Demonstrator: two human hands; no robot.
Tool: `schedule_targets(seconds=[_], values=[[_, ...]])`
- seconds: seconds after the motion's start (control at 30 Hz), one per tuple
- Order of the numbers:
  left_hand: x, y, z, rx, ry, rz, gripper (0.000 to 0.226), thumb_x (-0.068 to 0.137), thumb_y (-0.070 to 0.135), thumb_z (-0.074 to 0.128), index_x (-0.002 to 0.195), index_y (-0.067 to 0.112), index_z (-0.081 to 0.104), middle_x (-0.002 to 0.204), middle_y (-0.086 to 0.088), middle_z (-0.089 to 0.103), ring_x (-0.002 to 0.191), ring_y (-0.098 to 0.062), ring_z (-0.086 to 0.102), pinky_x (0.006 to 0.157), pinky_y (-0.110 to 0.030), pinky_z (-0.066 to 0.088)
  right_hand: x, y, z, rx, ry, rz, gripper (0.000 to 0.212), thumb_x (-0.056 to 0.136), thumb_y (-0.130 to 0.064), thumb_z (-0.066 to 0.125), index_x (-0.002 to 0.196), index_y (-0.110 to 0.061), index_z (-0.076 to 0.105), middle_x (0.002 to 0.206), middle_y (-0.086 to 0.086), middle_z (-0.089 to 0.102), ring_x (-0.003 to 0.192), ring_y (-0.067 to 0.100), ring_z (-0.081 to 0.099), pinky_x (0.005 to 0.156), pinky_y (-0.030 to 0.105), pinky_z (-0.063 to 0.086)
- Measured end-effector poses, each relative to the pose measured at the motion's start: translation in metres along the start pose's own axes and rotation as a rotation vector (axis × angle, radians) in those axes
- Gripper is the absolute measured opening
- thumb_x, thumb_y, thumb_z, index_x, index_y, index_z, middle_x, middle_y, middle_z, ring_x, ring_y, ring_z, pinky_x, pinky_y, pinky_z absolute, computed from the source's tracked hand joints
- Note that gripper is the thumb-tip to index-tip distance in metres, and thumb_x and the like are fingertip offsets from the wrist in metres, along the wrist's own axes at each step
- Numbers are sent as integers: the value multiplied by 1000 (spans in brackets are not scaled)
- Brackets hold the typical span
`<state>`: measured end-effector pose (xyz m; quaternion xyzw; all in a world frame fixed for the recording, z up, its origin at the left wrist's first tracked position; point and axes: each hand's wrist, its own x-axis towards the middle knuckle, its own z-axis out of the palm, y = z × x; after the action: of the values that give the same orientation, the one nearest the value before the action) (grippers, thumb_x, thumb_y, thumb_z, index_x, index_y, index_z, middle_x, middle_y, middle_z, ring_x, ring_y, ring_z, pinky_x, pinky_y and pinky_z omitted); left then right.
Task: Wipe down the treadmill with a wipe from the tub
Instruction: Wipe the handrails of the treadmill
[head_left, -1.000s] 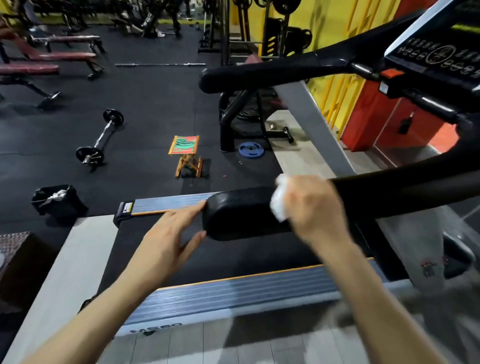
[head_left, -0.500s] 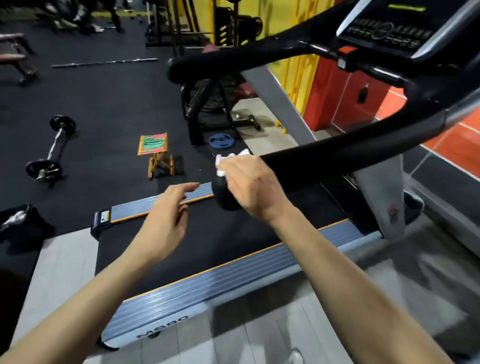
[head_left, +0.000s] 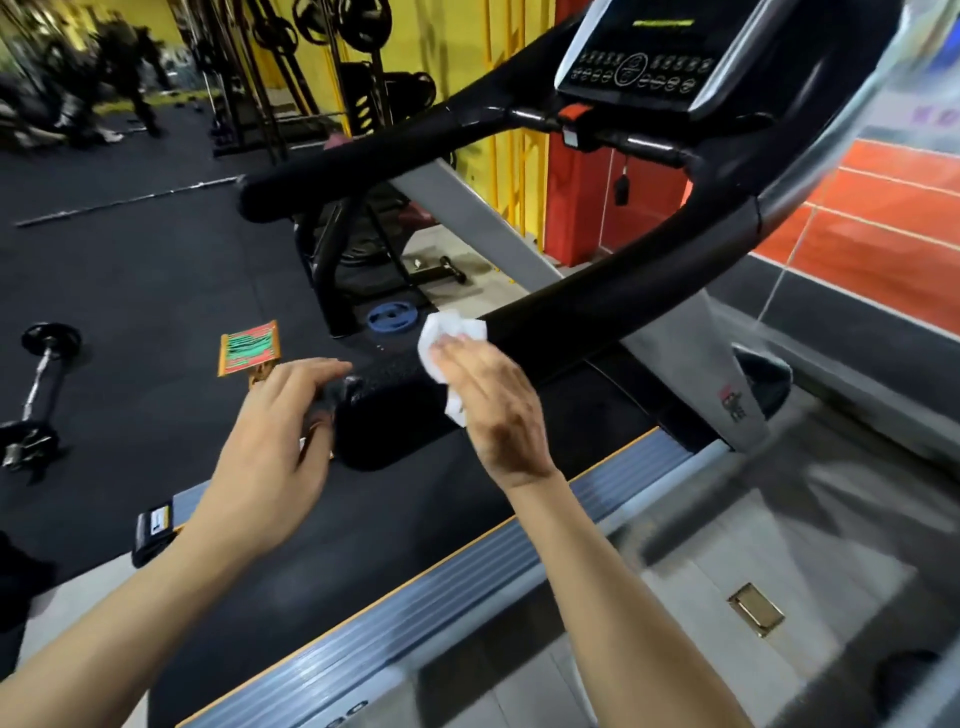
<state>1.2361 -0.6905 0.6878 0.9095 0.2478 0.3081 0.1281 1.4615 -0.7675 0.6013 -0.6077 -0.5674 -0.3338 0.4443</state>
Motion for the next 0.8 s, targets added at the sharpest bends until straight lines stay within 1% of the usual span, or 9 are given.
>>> schedule_targets(seconds=[0.13, 0.2, 0.27, 0.4, 0.5, 0.6, 0.7, 0.73, 0.8], values=[[13, 10, 9, 31, -23, 5, 52, 90, -9, 50, 134, 18, 56, 136, 6, 55, 119, -11, 46, 103, -9, 27, -3, -6, 7, 15, 108, 102, 37, 95, -2, 61, 132, -1, 64, 139, 11, 61, 132, 25, 55, 109, 39, 46], [14, 13, 15, 35, -55, -1, 53, 91, -8, 50, 136, 20, 55, 138, 8, 53, 118, -12, 47, 104, -19, 32, -13, -5, 8, 36, 87, 51, 43, 92, -1, 64, 135, -5, 63, 146, 8, 54, 134, 24, 53, 108, 39, 47], [14, 14, 22, 38, -75, -16, 51, 92, -5, 49, 136, 21, 54, 138, 7, 53, 120, -15, 47, 105, -29, 35, -26, 4, 8, -3, 77, 32, 47, 91, 5, 64, 135, -11, 64, 146, 4, 45, 127, 22, 55, 104, 37, 50], [21, 17, 31, 103, -105, 27, 47, 89, 20, 41, 134, 18, 57, 138, 3, 56, 124, -26, 52, 102, -40, 37, -32, 44, 1, -86, 112, 101, 43, 91, 6, 65, 131, -11, 68, 136, 2, 44, 113, 21, 53, 104, 29, 46], [30, 22, 36, 159, -131, 50, 49, 89, 29, 38, 134, 20, 56, 136, 10, 52, 124, -28, 51, 103, -34, 32, -25, 99, -8, -129, 293, 347, 30, 103, -3, 52, 130, -2, 66, 136, 7, 55, 118, 26, 57, 112, 22, 33], [43, 37, 46, 187, -153, 94, 50, 90, 29, 38, 136, 20, 55, 137, 10, 52, 127, -24, 49, 105, -27, 27, -12, 128, -10, -50, 529, 687, 34, 102, -2, 48, 131, 2, 64, 139, 13, 59, 129, 15, 53, 113, 28, 40], [60, 53, 63, 213, -192, 154, 53, 91, 28, 38, 140, 18, 53, 144, 1, 53, 132, -24, 48, 108, -27, 28, -9, 94, 0, 64, 618, 790, 34, 100, -2, 50, 130, -4, 66, 139, 5, 59, 127, 2, 51, 108, 35, 46], [66, 58, 70, 212, -199, 166, 54, 91, 28, 38, 142, 18, 52, 146, 1, 52, 133, -24, 48, 108, -30, 29, -11, 68, 4, 159, 622, 789, 32, 102, -6, 51, 128, -9, 69, 135, -1, 62, 123, 5, 55, 107, 37, 48], [78, 67, 85, 201, -207, 179, 55, 91, 28, 39, 144, 18, 51, 148, 1, 50, 133, -24, 48, 109, -34, 32, -30, 14, 15, 223, 460, 673, 32, 104, -11, 53, 133, -16, 66, 136, -5, 58, 119, 17, 59, 106, 38, 48]])
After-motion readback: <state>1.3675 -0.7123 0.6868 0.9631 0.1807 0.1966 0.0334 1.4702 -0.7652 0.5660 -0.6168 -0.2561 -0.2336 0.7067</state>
